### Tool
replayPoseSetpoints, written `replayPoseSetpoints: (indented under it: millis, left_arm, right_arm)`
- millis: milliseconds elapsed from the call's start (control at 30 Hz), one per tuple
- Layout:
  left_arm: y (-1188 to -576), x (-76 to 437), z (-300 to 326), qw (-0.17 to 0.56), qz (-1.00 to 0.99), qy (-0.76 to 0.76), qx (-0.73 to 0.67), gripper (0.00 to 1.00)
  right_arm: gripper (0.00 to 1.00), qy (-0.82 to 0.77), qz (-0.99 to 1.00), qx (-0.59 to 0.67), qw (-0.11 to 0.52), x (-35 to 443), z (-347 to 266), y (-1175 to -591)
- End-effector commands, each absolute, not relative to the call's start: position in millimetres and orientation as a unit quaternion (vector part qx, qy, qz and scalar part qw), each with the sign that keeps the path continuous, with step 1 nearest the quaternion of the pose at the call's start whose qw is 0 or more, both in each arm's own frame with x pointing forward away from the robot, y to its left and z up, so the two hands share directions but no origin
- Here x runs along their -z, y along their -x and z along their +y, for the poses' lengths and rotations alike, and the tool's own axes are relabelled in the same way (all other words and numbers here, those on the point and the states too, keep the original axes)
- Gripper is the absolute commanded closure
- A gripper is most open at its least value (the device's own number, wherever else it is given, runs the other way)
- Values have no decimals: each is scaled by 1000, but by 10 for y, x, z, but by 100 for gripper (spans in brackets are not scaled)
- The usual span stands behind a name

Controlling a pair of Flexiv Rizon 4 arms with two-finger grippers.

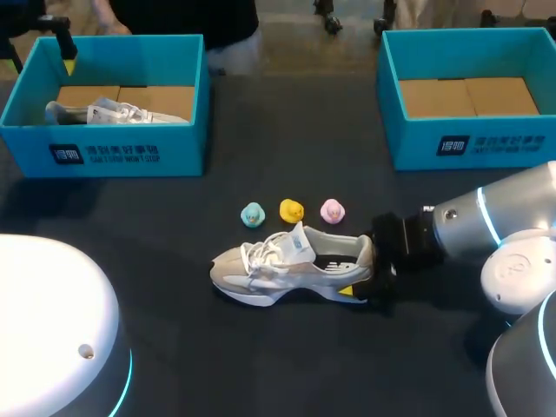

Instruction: Take the shoe out of the shoebox, open the shoe tongue, remove and reinsert the insole, then place the shoe into the shoebox

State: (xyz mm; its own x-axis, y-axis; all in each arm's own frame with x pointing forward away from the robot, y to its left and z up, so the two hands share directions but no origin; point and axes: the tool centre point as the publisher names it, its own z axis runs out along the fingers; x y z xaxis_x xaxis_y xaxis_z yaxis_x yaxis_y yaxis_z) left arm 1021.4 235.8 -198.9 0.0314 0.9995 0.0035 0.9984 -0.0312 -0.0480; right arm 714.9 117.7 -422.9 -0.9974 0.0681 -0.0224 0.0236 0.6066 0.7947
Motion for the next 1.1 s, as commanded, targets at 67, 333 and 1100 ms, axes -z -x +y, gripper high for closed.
replayPoseSetpoints:
  millis: [67,333,1100]
  left_arm:
    - [-10200,1992,2362,17,-695,718,-13,0]
    - [-10195,2007,2315,0,-720,694,-2,0]
    - [-9296,1576,1857,-12,-991,121,59,0]
  right_arm:
    - [100,-26,897,-442,26,4248,1187,-7144]
    - [100,-26,897,-442,26,4248,1187,-7144]
    - [100,-26,897,-442,26,4248,1187,-7144]
